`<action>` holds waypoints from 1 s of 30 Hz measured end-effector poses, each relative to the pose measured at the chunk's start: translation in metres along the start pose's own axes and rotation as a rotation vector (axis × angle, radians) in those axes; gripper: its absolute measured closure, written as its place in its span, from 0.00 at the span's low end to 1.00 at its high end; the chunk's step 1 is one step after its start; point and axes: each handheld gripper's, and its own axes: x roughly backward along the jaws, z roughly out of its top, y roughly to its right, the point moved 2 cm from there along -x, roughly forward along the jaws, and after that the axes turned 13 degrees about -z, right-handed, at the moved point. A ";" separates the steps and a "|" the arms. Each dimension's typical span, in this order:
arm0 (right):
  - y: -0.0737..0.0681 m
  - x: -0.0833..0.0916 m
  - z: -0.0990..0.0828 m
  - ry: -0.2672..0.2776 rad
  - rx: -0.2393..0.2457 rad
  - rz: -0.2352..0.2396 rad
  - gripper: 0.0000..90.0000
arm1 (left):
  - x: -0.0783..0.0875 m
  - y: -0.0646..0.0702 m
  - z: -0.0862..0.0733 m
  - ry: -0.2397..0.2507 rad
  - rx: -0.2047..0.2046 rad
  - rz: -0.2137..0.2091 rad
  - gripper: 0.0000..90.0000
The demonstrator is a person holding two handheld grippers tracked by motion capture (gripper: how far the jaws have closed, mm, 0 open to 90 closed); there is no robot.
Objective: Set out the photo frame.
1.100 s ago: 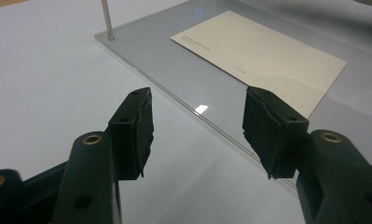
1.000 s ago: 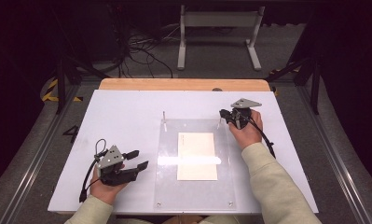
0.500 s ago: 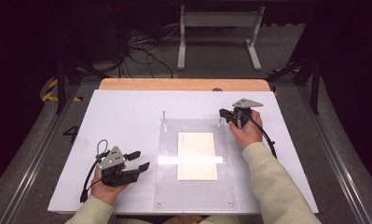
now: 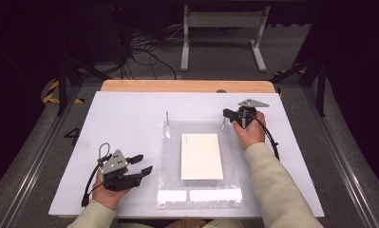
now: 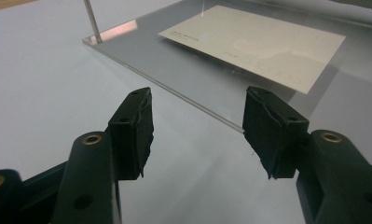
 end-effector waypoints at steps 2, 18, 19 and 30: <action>0.001 -0.002 0.001 -0.008 -0.014 0.004 0.96 | 0.000 0.000 0.000 0.000 -0.001 0.003 0.48; 0.010 -0.015 0.003 -0.017 -0.105 0.046 0.95 | 0.004 0.002 -0.003 0.009 -0.028 0.014 0.44; 0.010 -0.015 0.003 -0.016 -0.109 0.051 0.95 | 0.004 0.004 -0.003 0.018 -0.041 0.016 0.43; 0.014 -0.022 0.003 -0.020 -0.162 0.069 0.95 | -0.014 0.035 0.016 0.065 -0.302 0.008 0.32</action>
